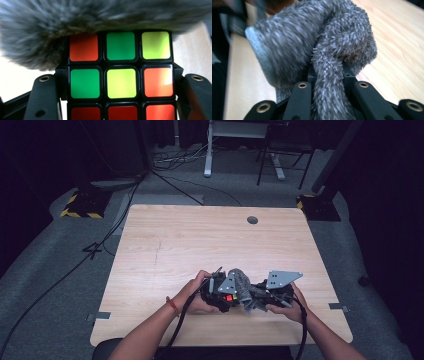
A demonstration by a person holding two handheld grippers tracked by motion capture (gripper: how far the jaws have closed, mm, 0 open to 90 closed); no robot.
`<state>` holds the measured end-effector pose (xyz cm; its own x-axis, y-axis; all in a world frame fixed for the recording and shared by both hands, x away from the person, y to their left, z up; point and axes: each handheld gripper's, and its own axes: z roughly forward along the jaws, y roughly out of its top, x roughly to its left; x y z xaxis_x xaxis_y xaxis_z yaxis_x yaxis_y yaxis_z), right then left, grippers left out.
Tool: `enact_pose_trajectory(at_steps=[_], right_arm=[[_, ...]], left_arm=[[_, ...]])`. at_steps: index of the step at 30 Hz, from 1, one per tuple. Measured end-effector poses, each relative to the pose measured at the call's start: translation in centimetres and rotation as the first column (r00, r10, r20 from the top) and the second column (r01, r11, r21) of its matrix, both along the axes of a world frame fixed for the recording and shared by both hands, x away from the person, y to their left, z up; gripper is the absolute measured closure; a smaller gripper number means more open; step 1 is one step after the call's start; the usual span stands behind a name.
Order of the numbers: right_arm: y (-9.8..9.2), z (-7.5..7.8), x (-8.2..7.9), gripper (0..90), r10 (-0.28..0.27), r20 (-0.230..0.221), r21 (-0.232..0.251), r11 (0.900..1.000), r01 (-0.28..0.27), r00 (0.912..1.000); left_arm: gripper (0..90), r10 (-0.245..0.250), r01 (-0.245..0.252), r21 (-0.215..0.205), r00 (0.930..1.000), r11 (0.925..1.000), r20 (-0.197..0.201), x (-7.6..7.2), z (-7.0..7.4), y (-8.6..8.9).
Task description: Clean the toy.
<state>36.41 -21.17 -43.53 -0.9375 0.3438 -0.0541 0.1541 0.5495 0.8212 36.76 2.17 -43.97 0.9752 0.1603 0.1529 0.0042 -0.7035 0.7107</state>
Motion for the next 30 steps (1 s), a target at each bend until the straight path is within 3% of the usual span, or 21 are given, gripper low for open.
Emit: enact_pose_trajectory(at_steps=[5, 9, 13, 17, 20, 26, 30], right_arm=[[-0.1, -1.4, 0.5, 76.7, -0.017, -0.048, -0.052, 0.999, 0.015, 0.9987], [0.2, -2.1, 0.0, 76.6, 0.013, -0.073, -0.071, 0.997, -0.019, 0.9972], [0.0, -1.5, -0.2, 76.6, 0.051, -0.073, 0.024, 0.998, -0.05, 0.996], [-0.4, -1.1, -0.6, 76.6, 0.048, -0.032, 0.053, 0.998, -0.046, 0.9983], [-0.8, -0.6, -0.6, 76.7, 0.051, -0.034, 0.103, 0.994, -0.048, 0.9981], [-0.9, -0.2, -0.9, 76.7, 0.062, -0.015, 0.121, 0.991, -0.06, 0.998], [-1.2, 0.5, -0.9, 76.7, 0.073, -0.013, 0.177, 0.982, -0.07, 0.9973]], left_arm=[[33.3, 0.01, -0.009, -0.031, 0.9996, 0.9995, 0.026, 0.0, 1.0, 0.7], [33.3, 0.009, -0.007, -0.094, 0.9999, 0.9955, 0.014, 0.1, 1.7, 1.5], [33.2, 0.017, -0.015, -0.083, 0.9996, 0.9964, 0.022, 0.1, 1.3, 1.5], [33.0, 0.021, -0.018, -0.082, 0.9993, 0.9965, 0.031, 0.1, 1.4, 1.5], [32.7, 0.023, -0.021, -0.074, 0.9994, 0.9971, 0.026, 0.1, 1.3, 1.4], [32.7, 0.016, -0.015, -0.045, 0.9996, 0.9989, 0.022, 0.1, 0.8, 1.1], [32.8, 0.005, -0.005, 0.005, 0.9994, 1.0, 0.035, -0.2, 0.2, 0.4]])
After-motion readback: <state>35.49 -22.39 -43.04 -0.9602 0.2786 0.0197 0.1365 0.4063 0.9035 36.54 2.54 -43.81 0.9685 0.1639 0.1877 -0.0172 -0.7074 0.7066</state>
